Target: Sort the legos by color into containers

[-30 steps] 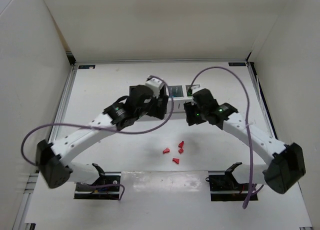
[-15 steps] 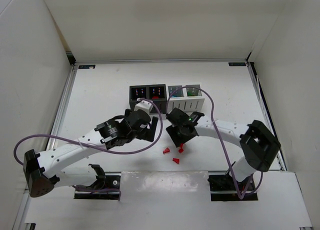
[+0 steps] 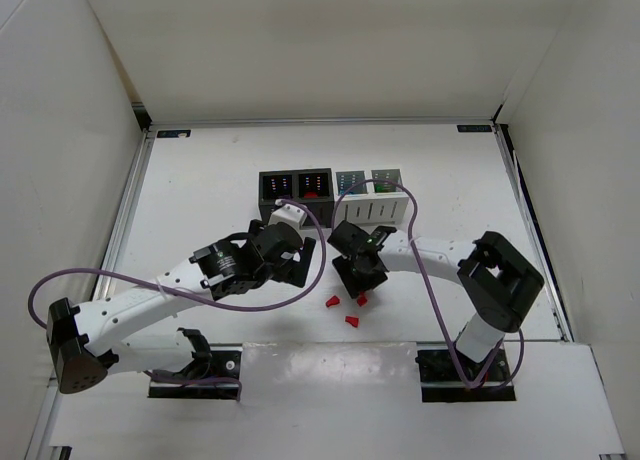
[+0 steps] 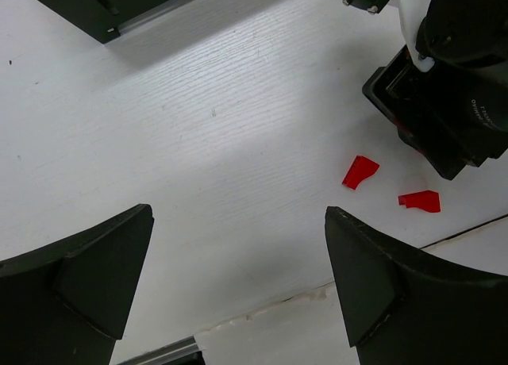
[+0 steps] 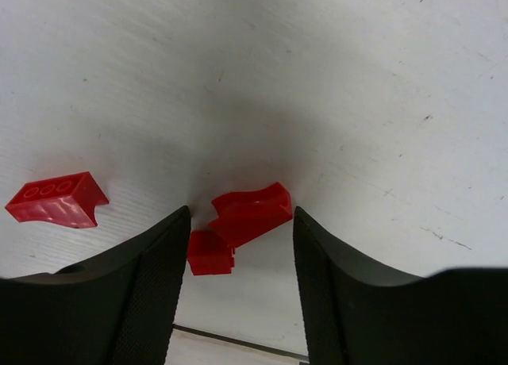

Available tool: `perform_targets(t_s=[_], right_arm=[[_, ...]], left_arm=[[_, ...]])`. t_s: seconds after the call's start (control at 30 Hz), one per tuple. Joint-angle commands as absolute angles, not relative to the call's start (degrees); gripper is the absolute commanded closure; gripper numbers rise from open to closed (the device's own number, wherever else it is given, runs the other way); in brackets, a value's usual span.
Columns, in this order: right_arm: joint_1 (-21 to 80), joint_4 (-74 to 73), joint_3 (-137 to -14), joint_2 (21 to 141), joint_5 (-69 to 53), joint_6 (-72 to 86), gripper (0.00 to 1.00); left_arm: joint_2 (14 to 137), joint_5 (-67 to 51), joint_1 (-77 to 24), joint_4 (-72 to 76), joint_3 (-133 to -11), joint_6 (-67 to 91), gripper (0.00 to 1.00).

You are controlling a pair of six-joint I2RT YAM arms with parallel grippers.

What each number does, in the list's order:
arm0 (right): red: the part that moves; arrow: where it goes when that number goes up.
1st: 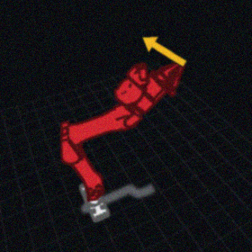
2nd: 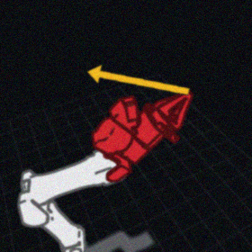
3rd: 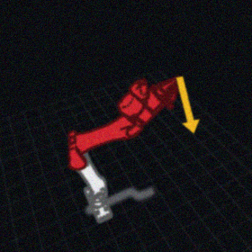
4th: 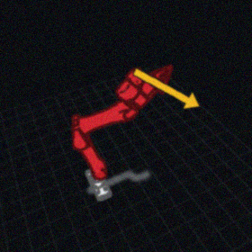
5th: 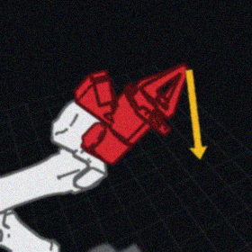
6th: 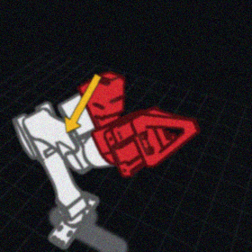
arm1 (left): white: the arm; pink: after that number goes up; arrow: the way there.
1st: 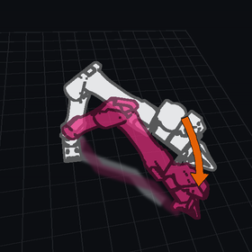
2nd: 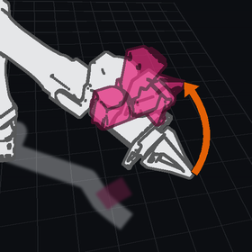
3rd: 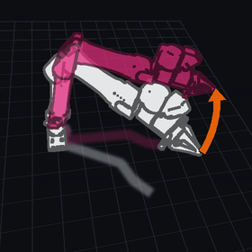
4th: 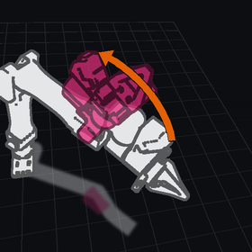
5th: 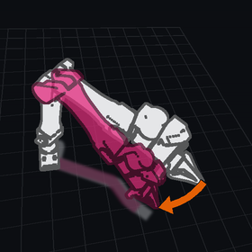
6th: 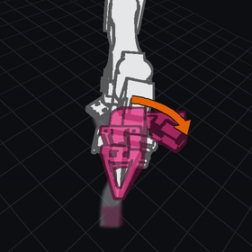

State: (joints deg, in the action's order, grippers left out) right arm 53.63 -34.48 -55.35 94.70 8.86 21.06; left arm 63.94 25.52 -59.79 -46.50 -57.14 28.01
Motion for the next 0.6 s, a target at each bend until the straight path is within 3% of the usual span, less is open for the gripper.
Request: perform_targets(t_s=[0.0, 0.57], right_arm=[[53.0, -33.0, -54.8, 96.4, 9.4, 21.1, 0.44], [52.5, -31.7, -55.5, 95.8, 10.5, 19.2, 0.81]], left_arm=[[62.5, 26.1, -60.0, -46.0, -58.6, 27.6, 0.0], [63.2, 25.5, -60.2, -45.1, -58.5, 28.6, 0.0]])
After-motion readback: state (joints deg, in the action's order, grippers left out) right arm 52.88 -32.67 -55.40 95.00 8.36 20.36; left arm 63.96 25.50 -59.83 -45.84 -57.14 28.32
